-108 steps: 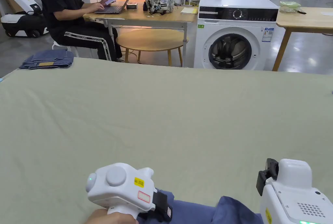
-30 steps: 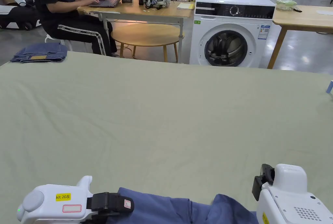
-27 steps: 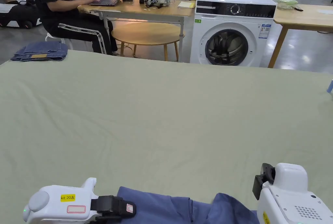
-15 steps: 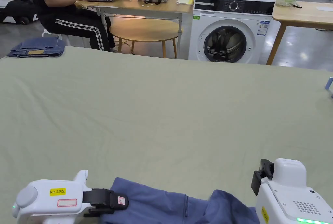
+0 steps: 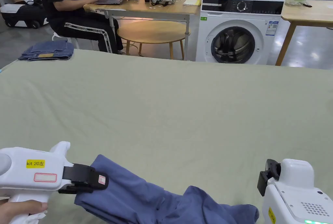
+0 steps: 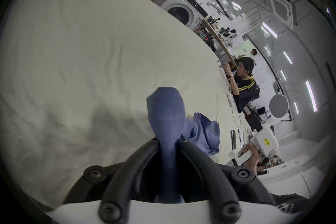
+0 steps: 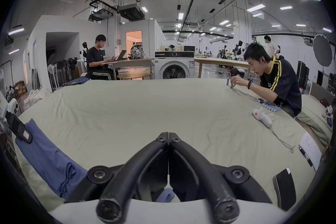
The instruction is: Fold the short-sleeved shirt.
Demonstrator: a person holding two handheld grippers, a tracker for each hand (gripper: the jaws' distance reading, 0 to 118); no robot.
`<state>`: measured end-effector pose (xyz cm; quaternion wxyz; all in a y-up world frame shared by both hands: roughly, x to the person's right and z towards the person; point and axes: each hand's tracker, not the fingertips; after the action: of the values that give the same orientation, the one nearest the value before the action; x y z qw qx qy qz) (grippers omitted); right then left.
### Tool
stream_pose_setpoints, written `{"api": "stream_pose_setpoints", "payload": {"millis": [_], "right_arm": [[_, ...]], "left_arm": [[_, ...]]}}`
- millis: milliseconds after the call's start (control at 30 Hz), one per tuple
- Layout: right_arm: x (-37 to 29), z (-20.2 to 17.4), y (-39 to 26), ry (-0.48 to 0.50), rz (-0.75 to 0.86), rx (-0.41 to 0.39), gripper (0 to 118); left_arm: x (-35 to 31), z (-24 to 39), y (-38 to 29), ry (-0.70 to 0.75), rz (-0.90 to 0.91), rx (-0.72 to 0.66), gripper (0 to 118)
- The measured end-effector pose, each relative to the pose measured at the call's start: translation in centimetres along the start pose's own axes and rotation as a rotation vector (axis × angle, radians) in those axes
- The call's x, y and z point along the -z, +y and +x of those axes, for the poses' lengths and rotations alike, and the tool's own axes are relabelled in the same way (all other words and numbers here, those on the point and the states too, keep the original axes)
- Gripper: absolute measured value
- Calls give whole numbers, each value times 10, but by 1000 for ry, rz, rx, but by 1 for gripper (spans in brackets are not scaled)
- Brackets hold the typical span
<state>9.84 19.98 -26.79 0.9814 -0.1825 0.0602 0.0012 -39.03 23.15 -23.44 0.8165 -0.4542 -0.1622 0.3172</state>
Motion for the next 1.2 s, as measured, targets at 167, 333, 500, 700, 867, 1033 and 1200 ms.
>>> {"api": "stream_pose_setpoints", "payload": {"millis": [167,333,500,700,867,1033,1200], "right_arm": [[-1,3,-1,-1,-3,7,0],[-4,7,-1,-7,0,11,0],[-7,13,-2,-13,0,13,0],[-12,27,-3,-36,-3,27,0],[-15,36,-5,-54,-9,33,0],[-19,43,-7,-69,-12,33,0],[-21,48,-8,-80,-17,33,0]], "left_arm": [[20,44,1,-20,-38,35,4],[47,90,-1,-66,-92,79,4],[81,137,-14,-71,-170,163,4],[137,168,-23,-71,-241,196,4],[197,184,-42,16,-315,225,4],[245,189,-59,74,-342,210,4],[249,191,-65,78,-349,207,19]]}}
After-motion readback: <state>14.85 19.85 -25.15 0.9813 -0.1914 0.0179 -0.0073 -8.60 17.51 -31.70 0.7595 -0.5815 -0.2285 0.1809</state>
